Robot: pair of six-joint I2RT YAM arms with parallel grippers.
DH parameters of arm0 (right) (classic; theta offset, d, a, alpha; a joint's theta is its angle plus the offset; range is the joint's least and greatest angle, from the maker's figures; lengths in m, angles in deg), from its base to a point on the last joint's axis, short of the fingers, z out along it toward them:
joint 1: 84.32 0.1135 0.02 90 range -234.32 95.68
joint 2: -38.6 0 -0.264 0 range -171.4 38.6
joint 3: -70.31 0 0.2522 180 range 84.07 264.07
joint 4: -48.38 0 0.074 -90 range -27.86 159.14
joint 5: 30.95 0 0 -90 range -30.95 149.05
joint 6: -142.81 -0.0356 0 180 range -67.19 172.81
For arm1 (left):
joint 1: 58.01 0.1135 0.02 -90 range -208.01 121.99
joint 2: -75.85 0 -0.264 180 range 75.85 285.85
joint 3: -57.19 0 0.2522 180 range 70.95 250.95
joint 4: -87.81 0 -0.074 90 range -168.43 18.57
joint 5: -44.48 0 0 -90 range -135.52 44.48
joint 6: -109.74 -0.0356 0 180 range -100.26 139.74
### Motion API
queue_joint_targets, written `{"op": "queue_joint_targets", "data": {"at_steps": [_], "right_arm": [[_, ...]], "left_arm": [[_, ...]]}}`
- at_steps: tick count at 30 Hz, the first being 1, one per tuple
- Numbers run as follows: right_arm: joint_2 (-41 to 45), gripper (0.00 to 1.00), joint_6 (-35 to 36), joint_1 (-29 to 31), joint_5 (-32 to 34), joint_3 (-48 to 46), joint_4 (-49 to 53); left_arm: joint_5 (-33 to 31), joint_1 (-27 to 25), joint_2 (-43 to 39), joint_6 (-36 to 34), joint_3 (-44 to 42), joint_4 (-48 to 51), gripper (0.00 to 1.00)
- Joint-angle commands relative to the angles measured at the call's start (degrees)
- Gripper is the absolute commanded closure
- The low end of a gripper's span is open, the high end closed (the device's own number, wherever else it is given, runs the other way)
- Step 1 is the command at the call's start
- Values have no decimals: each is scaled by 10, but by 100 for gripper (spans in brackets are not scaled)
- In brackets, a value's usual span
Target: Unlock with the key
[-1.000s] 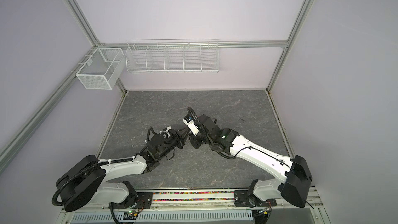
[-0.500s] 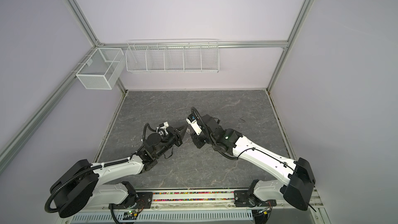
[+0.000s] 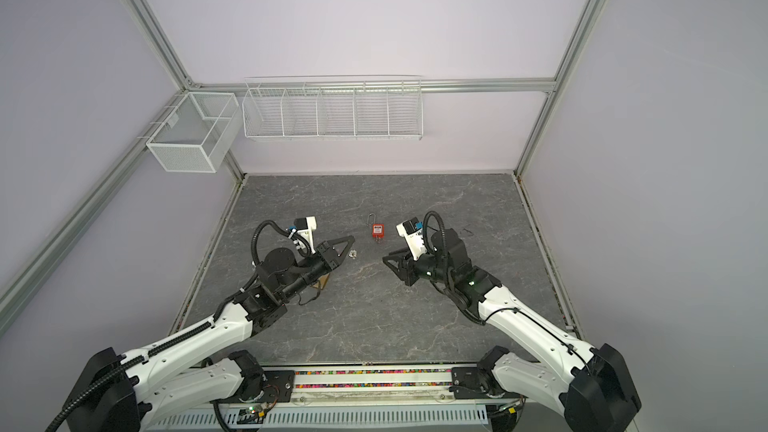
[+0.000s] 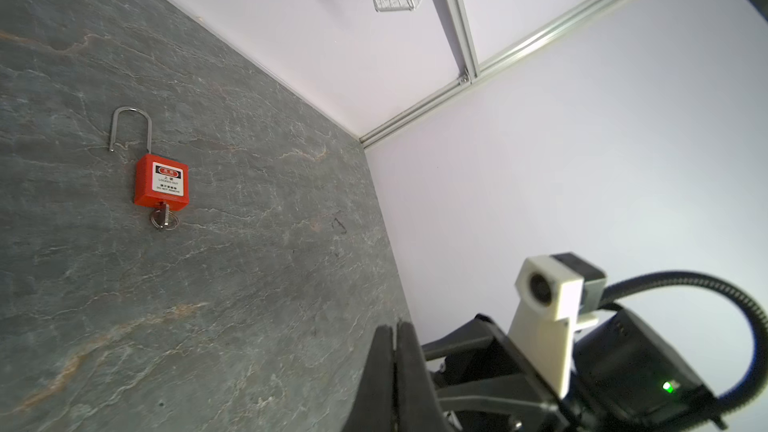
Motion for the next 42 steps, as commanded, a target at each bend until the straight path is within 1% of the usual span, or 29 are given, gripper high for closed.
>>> {"op": "queue_joint_targets", "data": {"at_steps": [1, 3, 8, 11, 17, 23, 33, 42], "right_arm": [[-27, 64, -80, -4, -113, -2, -167], [-54, 65, -98, -4, -123, 6, -189], [-86, 65, -133, -4, -124, 1, -242], [-100, 65, -150, -2, -131, -3, -268], [-126, 67, -181, 5, -145, 4, -314], [-144, 67, -187, 15, -153, 12, -325], [-167, 67, -200, 26, -158, 21, -348], [-177, 71, -214, 31, -164, 27, -368]], "left_arm": [[33, -7, 0, -98, -18, -40, 100], [32, -11, 1, -98, -29, -76, 100], [15, -11, -5, -82, -42, -109, 100], [19, -11, 1, -76, -41, -127, 100], [29, -11, 31, -43, -52, -213, 100], [34, -11, 51, -28, -55, -264, 100], [27, -11, 50, -23, -57, -272, 100], [23, -11, 54, -20, -62, -289, 100]]}}
